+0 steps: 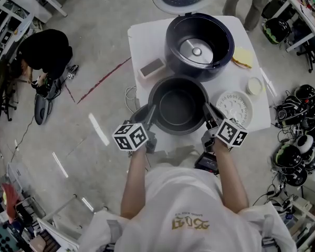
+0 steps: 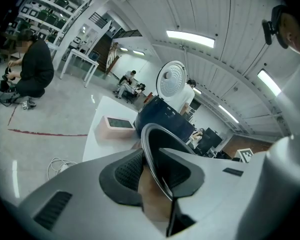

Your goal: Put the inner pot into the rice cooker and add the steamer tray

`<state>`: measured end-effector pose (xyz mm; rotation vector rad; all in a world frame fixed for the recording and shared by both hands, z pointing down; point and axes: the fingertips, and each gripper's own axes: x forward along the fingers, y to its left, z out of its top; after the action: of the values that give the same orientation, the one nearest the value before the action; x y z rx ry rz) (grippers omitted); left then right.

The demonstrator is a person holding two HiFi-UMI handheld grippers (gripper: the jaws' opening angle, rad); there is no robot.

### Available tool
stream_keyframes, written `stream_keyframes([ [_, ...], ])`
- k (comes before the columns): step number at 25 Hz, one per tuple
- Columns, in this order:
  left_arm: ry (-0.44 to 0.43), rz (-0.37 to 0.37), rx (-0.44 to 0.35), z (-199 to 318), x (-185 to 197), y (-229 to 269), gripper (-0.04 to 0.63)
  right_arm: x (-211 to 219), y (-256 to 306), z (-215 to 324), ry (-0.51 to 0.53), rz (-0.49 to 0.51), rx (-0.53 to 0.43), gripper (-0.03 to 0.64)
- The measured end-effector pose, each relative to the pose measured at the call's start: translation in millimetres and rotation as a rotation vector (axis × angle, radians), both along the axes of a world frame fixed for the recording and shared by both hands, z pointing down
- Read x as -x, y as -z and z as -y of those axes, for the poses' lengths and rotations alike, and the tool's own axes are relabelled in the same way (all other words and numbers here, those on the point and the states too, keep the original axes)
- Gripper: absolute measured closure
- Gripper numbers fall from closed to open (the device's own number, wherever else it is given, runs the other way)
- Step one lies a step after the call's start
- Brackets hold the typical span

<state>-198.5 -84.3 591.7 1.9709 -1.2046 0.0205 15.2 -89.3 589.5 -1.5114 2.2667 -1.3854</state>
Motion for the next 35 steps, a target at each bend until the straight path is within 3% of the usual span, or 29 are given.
stream_keyframes([
  [5,0.025,-0.030,0.013,-0.8,2.4,-0.7,0.497,0.5,2.3,-0.7,0.007,0.010,0.000,0.554],
  [10,0.054,-0.106,0.029,-8.4,5.2,3.3,0.511,1.7,15.3,-4.2,0.014,0.004,-0.029,0.558],
  [35,0.099,-0.247,-0.069,-23.7,19.8,67.9,0.535,9.1,79.6,-28.8,-0.012,0.042,-0.153,0.563],
])
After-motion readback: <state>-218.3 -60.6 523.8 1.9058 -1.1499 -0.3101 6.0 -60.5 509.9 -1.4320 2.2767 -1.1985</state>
